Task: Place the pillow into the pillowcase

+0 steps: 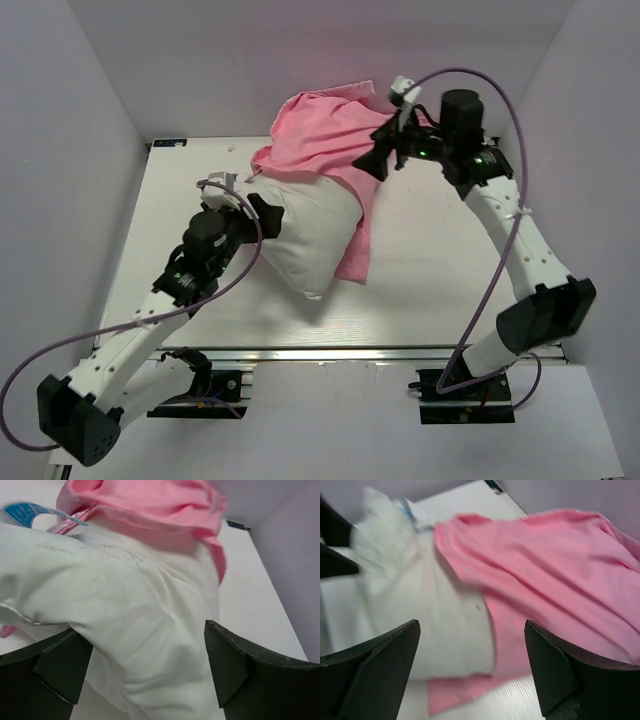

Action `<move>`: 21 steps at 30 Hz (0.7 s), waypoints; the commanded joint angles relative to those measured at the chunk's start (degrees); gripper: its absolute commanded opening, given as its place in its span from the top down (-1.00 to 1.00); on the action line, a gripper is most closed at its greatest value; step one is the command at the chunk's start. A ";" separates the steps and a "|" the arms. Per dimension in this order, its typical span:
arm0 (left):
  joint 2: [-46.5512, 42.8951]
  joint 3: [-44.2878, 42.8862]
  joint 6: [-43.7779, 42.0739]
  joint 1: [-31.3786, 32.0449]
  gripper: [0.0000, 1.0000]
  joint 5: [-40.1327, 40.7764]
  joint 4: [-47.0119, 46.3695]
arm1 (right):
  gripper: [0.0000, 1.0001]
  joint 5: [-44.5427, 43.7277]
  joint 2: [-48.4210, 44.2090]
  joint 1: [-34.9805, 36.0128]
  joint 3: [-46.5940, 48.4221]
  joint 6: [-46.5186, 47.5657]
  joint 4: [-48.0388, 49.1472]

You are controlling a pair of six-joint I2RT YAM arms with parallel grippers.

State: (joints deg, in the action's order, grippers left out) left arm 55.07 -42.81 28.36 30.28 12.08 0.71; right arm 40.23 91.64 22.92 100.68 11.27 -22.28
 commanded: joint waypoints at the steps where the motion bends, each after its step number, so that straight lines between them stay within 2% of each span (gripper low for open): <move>1: -5.93 -4.47 -9.10 1.62 -0.96 -3.62 8.51 | -0.79 -2.34 -6.19 -4.36 -11.00 4.46 9.34; 3: -5.68 -5.09 -11.82 4.50 -0.96 -8.35 10.00 | -0.79 -2.35 -9.54 -6.38 -19.27 5.78 13.04; 5: -2.70 -5.62 -13.32 8.89 -0.96 -9.26 10.97 | -0.79 -5.50 -11.90 -6.66 -25.58 6.75 14.72; 8: 3.43 -7.90 -17.71 15.65 -0.96 -4.45 12.64 | -0.79 -9.19 -13.84 -6.83 -30.44 7.36 15.86; 11: 7.67 -11.24 -21.23 18.05 -0.96 3.19 16.94 | -0.79 -11.66 -15.16 -7.09 -32.04 6.58 15.52; 12: 7.95 -12.12 -19.67 18.06 -0.96 6.00 20.35 | -0.79 -11.92 -15.43 -7.10 -32.74 6.40 15.17; 13: 7.86 -13.08 -18.53 18.06 -0.96 12.56 22.12 | -0.79 -12.27 -15.87 -7.18 -33.27 6.49 14.82; 17: 1.90 -12.83 -12.46 18.06 -0.96 22.71 28.46 | -0.79 -13.77 -17.80 -7.54 -36.61 6.22 15.43; 21: -5.14 -12.56 -7.62 18.06 -0.74 21.07 31.36 | -0.79 -14.04 -17.81 -8.15 -38.10 5.35 15.69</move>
State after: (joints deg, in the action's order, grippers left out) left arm 54.83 -52.58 16.84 48.45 28.69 28.84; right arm 27.38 74.72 15.35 63.35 16.93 -9.45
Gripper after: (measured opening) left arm 0.885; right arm 0.895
